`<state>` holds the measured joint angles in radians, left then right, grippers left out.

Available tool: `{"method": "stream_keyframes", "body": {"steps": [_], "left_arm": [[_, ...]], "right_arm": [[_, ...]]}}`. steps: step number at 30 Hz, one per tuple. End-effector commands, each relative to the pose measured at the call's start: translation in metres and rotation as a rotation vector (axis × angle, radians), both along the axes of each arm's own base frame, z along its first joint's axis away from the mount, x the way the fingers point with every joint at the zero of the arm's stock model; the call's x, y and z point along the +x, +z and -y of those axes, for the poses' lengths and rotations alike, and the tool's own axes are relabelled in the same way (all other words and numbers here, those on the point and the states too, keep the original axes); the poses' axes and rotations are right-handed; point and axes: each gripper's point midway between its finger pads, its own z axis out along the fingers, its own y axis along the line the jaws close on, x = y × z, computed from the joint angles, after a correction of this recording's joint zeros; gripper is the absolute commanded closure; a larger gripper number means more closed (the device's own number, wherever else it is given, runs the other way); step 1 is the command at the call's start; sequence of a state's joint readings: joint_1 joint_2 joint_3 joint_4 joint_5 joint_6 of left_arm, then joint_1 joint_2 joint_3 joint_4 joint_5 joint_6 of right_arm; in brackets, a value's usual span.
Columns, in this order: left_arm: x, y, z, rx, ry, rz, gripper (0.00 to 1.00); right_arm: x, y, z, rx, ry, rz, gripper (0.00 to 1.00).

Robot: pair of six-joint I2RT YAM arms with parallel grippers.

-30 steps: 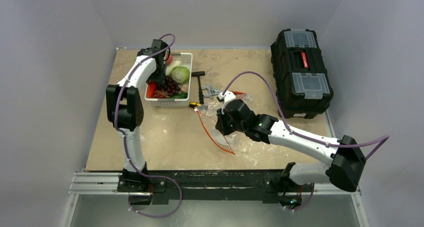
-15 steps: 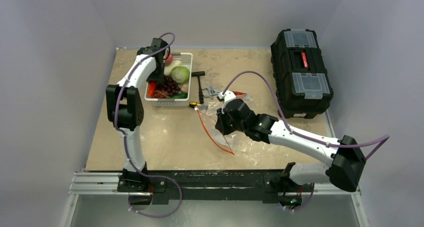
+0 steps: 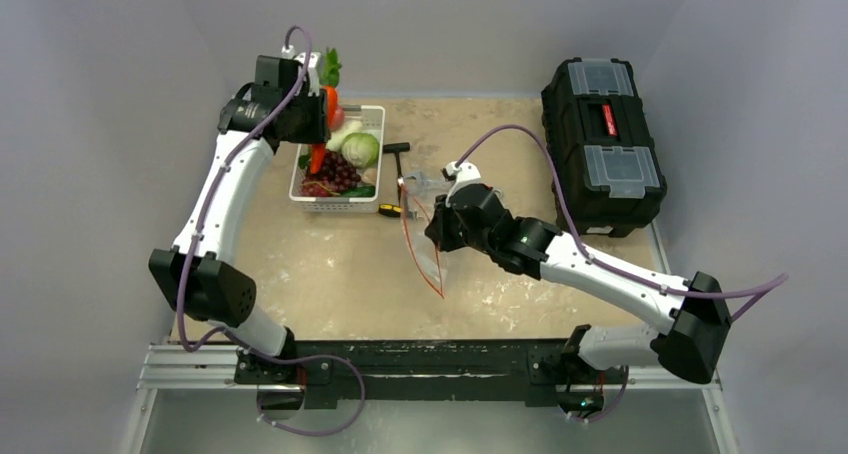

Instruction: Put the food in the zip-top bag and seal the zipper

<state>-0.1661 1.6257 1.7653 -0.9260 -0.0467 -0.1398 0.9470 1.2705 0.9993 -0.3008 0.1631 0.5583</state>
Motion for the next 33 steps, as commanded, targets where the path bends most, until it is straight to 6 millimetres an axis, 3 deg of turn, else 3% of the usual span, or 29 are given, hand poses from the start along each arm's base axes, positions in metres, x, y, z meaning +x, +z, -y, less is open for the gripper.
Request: {"method": "stream_keyframes", "body": {"steps": [1,5,8,11,15,20,26,33], "left_arm": [[-0.019,0.028,0.087,-0.287,-0.307,0.077,1.0],[-0.053,0.048,0.152,-0.481,-0.516,0.039,1.0],[-0.079,0.049,0.193,-0.574,-0.643,-0.031,1.0],[-0.102,0.048,0.219,-0.622,-0.737,-0.127,1.0],[-0.119,0.042,0.236,-0.614,-0.767,-0.165,1.0],[-0.148,0.019,0.258,-0.579,-0.788,-0.343,1.0],[-0.15,-0.003,0.266,-0.526,-0.758,-0.421,1.0],[-0.142,-0.016,0.257,-0.444,-0.69,-0.422,1.0]], "right_arm": [[0.035,0.039,0.017,0.072,-0.202,0.052,1.0],[0.061,0.054,0.039,0.1,-0.298,0.074,1.0],[0.075,0.065,0.053,0.101,-0.361,0.099,1.0],[0.085,0.071,0.068,0.109,-0.425,0.114,1.0],[0.093,0.078,0.078,0.136,-0.478,0.136,1.0],[0.1,0.091,0.094,0.158,-0.552,0.188,1.0],[0.099,0.113,0.105,0.193,-0.568,0.279,1.0],[0.093,0.121,0.096,0.204,-0.46,0.347,1.0]]}}
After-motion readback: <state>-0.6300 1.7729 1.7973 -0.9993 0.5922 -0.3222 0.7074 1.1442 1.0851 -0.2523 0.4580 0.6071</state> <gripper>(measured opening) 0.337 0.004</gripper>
